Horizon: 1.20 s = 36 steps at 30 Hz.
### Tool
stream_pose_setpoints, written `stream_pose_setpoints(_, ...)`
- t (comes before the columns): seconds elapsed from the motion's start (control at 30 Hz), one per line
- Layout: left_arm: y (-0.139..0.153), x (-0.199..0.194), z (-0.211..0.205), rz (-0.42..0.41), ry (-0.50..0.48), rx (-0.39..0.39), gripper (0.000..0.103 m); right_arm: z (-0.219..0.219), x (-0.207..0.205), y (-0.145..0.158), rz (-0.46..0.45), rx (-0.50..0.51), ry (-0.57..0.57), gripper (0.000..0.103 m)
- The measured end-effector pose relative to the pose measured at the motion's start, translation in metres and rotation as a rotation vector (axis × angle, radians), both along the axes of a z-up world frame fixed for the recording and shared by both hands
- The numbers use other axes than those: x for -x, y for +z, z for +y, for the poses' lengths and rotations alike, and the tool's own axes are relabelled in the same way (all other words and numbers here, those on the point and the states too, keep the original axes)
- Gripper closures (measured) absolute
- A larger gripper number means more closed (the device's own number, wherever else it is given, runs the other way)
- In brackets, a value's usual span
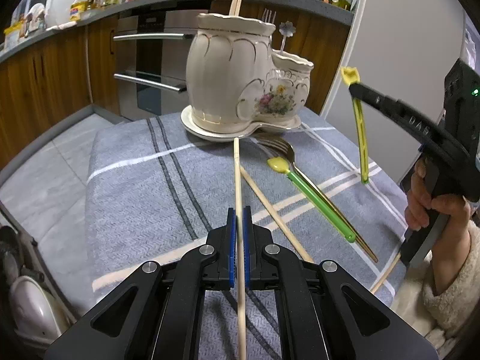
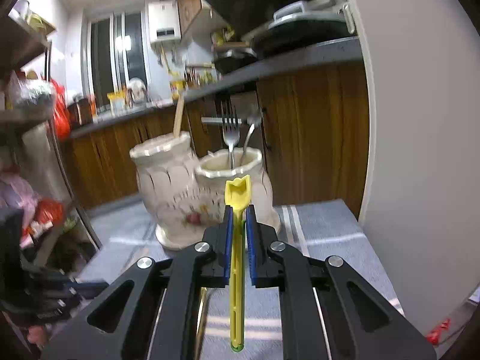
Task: Organize utensils
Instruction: 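Lift the chopstick with the left tool while the right tool lifts the yellow-handled spoon, then lower the chopstick into the tall cup while the right tool lowers the yellow spoon into the small cup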
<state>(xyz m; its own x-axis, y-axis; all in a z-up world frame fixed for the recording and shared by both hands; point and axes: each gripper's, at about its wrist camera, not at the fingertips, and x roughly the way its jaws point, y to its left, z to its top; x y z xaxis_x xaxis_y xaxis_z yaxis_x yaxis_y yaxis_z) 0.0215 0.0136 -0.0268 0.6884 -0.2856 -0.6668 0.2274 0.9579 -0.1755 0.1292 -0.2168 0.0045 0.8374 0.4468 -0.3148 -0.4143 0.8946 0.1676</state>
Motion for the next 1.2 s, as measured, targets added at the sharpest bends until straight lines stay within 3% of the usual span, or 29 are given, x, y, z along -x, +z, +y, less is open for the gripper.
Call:
stream_pose_setpoints(0.1, 0.004, 0.002, 0.0, -0.02, -0.004, 0.005, 0.098, 0.001, 0.002, 0.004, -0.017, -0.007, 0.0, 0.094)
stream_pose_setpoints(0.3, 0.035, 0.012, 0.007, -0.136, 0.015, 0.021, 0.098, -0.005, 0.009, 0.026, -0.1, -0.041, -0.009, 0.094)
stream_pose_setpoints(0.5, 0.092, 0.008, 0.015, -0.349, 0.049, 0.072, 0.098, -0.008, 0.003, 0.054, -0.164, -0.086, -0.003, 0.094)
stream_pose_setpoints(0.6, 0.115, -0.009, 0.017, -0.437, 0.064, 0.116, 0.098, -0.007, -0.01, 0.062, -0.17, -0.116, 0.003, 0.094)
stream_pose_setpoints(0.87, 0.146, -0.078, 0.016, -0.498, 0.079, 0.21, 0.098, 0.012, -0.062, 0.074, -0.136, -0.143, 0.033, 0.094)
stream_pose_setpoints(1.07, 0.154, -0.12, 0.01, -0.554, 0.147, 0.203, 0.098, 0.026, -0.088, 0.077, -0.152, -0.124, 0.005, 0.094)
stream_pose_setpoints(1.2, 0.15, -0.14, 0.002, -0.598, 0.188, 0.15, 0.098, 0.032, -0.098, 0.076, -0.171, -0.108, -0.018, 0.094)
